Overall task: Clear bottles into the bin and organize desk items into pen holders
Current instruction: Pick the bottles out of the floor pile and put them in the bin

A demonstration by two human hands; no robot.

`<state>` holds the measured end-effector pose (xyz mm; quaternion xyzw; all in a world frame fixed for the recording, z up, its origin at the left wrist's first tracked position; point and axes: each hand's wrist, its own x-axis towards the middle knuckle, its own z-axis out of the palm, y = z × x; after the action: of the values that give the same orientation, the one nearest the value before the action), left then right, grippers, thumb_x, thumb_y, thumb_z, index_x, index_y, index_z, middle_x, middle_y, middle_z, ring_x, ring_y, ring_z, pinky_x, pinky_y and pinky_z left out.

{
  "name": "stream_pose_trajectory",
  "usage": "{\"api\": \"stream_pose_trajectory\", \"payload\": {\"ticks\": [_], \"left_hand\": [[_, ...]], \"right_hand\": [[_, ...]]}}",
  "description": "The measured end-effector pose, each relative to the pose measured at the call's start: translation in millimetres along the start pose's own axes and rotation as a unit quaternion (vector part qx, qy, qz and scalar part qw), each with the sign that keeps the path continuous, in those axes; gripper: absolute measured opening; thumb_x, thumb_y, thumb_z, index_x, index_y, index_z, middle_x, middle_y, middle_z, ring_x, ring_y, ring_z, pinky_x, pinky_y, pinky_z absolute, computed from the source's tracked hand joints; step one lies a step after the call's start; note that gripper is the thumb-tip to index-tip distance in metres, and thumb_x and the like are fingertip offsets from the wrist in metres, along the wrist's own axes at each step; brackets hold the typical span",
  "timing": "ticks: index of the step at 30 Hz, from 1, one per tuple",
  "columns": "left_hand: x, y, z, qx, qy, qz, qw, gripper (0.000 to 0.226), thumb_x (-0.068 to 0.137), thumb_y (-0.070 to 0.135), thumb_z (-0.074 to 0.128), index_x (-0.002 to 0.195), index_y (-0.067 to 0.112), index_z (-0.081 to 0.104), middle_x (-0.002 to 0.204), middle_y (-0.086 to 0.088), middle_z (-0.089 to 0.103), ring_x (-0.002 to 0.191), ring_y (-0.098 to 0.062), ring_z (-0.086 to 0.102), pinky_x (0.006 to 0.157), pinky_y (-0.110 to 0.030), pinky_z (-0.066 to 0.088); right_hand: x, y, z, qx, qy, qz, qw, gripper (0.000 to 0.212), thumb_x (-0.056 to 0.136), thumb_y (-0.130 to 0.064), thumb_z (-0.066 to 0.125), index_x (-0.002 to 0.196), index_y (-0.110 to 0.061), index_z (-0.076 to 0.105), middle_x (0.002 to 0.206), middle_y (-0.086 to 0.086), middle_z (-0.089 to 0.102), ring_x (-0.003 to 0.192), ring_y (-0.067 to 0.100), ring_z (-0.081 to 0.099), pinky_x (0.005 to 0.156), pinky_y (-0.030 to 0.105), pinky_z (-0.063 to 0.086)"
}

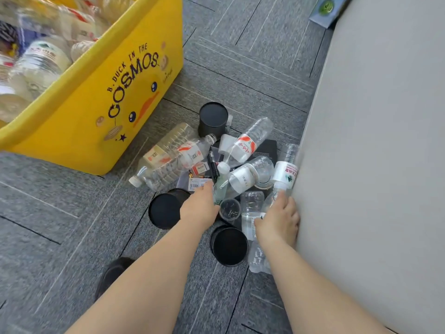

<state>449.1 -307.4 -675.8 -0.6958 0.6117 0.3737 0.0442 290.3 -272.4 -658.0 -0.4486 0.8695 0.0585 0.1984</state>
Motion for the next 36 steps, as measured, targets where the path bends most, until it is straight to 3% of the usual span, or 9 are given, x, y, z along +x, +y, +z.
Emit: {"api": "stream_pose_trajectory", "payload": {"ticks": [5,13,18,20,21,23,26,30,36], "left_hand": [[-16,3,-11,-0.138,0.051,-0.004,0.989,0.038,0.087,0.034,0.063,0.121,0.018,0.053,0.119,-0.003,0.056,0.101,-0.024,0.056,0.083,-0.036,0.048],[-95,-15,-124,-0.232,0.196,0.016,0.953,0.026,0.085,0.042,0.065,0.105,0.026,0.059,0.101,0.009,0.06,0.089,-0.011,0.057,0.074,-0.026,0.045],[-159,-47,-250,-0.316,0.369,0.011,0.874,0.022,0.083,0.041,0.068,0.1,0.029,0.061,0.089,0.004,0.066,0.085,-0.018,0.062,0.073,-0.032,0.05],[-170,-59,-301,-0.31,0.416,-0.001,0.855,0.03,0.087,0.041,0.064,0.113,0.027,0.06,0.104,-0.001,0.066,0.097,-0.021,0.061,0.079,-0.033,0.05],[-172,-64,-324,-0.293,0.414,-0.02,0.862,0.043,0.089,0.043,0.06,0.127,0.024,0.054,0.122,-0.004,0.061,0.112,-0.023,0.057,0.089,-0.036,0.048],[-175,-73,-357,-0.209,0.368,-0.083,0.902,0.073,0.091,0.051,0.052,0.15,0.018,0.023,0.156,-0.008,0.026,0.142,-0.025,0.028,0.11,-0.04,0.029],[-186,-79,-365,-0.131,0.315,-0.122,0.932,0.074,0.095,0.05,0.043,0.153,0.019,0.007,0.16,-0.009,-0.003,0.148,-0.025,0.005,0.115,-0.04,0.017],[-193,-86,-325,-0.112,0.279,-0.068,0.951,0.07,0.096,0.044,0.046,0.152,0.026,0.009,0.161,0.002,0.0,0.148,-0.018,0.003,0.115,-0.037,0.02],[-181,-84,-247,-0.123,0.154,-0.06,0.978,0.074,0.091,0.049,0.054,0.151,0.024,0.02,0.155,0.005,0.027,0.139,-0.016,0.033,0.107,-0.036,0.036]], "right_hand": [[-6,-5,-13,-0.018,-0.025,-0.027,0.999,0.081,0.085,-0.024,0.067,0.145,-0.021,0.013,0.156,0.014,0.015,0.13,0.036,0.039,0.105,0.038,0.033],[-39,-58,-97,0.151,-0.046,-0.106,0.982,0.087,0.073,-0.03,0.077,0.143,-0.018,0.026,0.145,0.011,0.033,0.128,0.033,0.036,0.107,0.041,0.031],[-86,-154,-184,0.336,-0.068,-0.217,0.914,0.083,0.072,-0.024,0.073,0.142,-0.014,0.029,0.142,0.012,0.037,0.13,0.03,0.038,0.108,0.042,0.033],[-101,-202,-226,0.405,-0.072,-0.269,0.871,0.077,0.085,-0.025,0.063,0.147,-0.015,0.019,0.15,0.012,0.028,0.135,0.031,0.034,0.11,0.041,0.032],[-109,-224,-247,0.42,-0.086,-0.298,0.853,0.072,0.094,-0.026,0.053,0.15,-0.016,0.01,0.156,0.011,0.018,0.14,0.03,0.028,0.111,0.039,0.029],[-119,-255,-276,0.42,-0.129,-0.335,0.833,0.066,0.102,-0.029,0.036,0.152,-0.019,-0.005,0.161,0.004,0.001,0.145,0.024,0.017,0.112,0.035,0.021],[-119,-262,-273,0.376,-0.199,-0.313,0.849,0.065,0.103,-0.033,0.033,0.151,-0.027,-0.01,0.161,0.004,0.004,0.145,0.028,0.019,0.114,0.043,0.022],[-105,-218,-226,0.294,-0.243,-0.243,0.892,0.069,0.1,-0.031,0.043,0.152,-0.018,0.0,0.159,0.009,0.016,0.142,0.03,0.026,0.112,0.041,0.027],[-87,-127,-155,0.216,-0.198,-0.109,0.95,0.054,0.09,-0.027,0.056,0.136,-0.007,0.037,0.135,0.017,0.049,0.112,0.033,0.051,0.092,0.037,0.042]]}}
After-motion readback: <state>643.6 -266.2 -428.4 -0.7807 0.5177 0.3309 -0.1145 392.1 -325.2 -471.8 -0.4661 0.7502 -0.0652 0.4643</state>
